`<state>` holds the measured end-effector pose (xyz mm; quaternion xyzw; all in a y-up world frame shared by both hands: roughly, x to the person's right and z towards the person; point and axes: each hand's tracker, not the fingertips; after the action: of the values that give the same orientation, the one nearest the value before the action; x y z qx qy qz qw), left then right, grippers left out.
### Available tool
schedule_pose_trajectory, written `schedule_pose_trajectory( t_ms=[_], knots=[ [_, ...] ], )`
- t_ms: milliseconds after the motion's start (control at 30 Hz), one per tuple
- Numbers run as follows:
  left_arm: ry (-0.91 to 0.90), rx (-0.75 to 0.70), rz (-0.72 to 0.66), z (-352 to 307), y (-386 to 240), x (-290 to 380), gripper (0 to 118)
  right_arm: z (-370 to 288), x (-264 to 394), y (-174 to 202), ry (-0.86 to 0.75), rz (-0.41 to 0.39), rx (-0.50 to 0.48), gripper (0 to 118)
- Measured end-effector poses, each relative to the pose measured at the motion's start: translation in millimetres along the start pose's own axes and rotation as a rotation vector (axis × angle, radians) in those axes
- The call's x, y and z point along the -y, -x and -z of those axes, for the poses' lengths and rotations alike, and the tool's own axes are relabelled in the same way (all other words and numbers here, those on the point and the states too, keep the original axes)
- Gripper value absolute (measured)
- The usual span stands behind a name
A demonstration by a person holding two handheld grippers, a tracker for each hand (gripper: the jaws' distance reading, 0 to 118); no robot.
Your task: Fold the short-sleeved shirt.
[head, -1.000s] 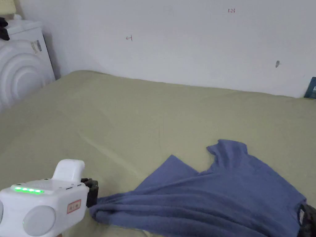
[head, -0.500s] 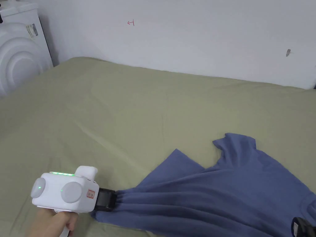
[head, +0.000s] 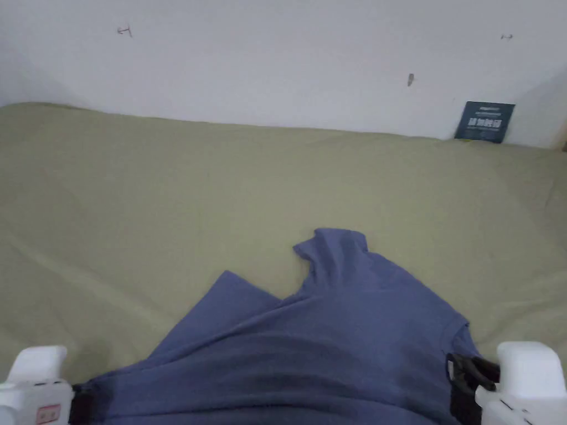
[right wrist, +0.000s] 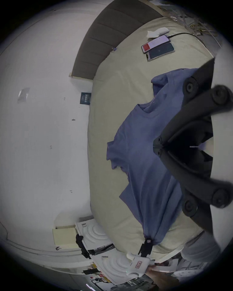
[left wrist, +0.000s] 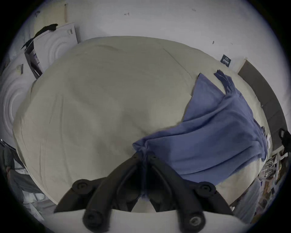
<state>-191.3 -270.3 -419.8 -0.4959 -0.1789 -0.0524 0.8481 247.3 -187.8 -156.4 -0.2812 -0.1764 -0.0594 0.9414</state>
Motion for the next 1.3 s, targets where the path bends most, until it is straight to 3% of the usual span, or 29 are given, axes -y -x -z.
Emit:
schedule_pose_trajectory(
  t_ms=[233,400,433,500,533,567,733,900,1000,1300],
  knots=[
    [0.0,-0.027,0.024,4,-5,-1,3,121,-42,-75,0.196,-0.027,0.041,1],
    [0.017,-0.013,-0.002,5,-3,-3,3,200,-78,-103,0.306,-0.038,-0.005,2],
    [0.019,-0.01,-0.013,5,-3,-3,3,214,-85,-105,0.321,-0.044,-0.009,6],
    [0.021,-0.008,-0.02,6,-4,-4,3,236,-96,-105,0.327,-0.044,-0.016,45],
    [0.023,-0.009,-0.016,8,-5,-5,3,247,-100,-106,0.356,-0.029,-0.06,59],
    [0.026,-0.009,-0.015,8,-6,-5,3,257,-104,-105,0.384,-0.02,-0.073,65],
    [0.027,-0.015,0.002,10,-3,-4,3,304,-100,-91,0.469,-0.089,-0.032,65],
    [0.027,-0.007,0.0,11,-4,-4,3,313,-106,-96,0.468,-0.034,-0.064,70],
    [0.023,-0.005,0.006,11,-3,-2,3,290,-125,-91,0.404,-0.157,-0.037,70],
    [0.014,0.0,-0.004,12,-2,-1,3,287,-138,-75,0.437,-0.103,-0.09,70]
  ],
)
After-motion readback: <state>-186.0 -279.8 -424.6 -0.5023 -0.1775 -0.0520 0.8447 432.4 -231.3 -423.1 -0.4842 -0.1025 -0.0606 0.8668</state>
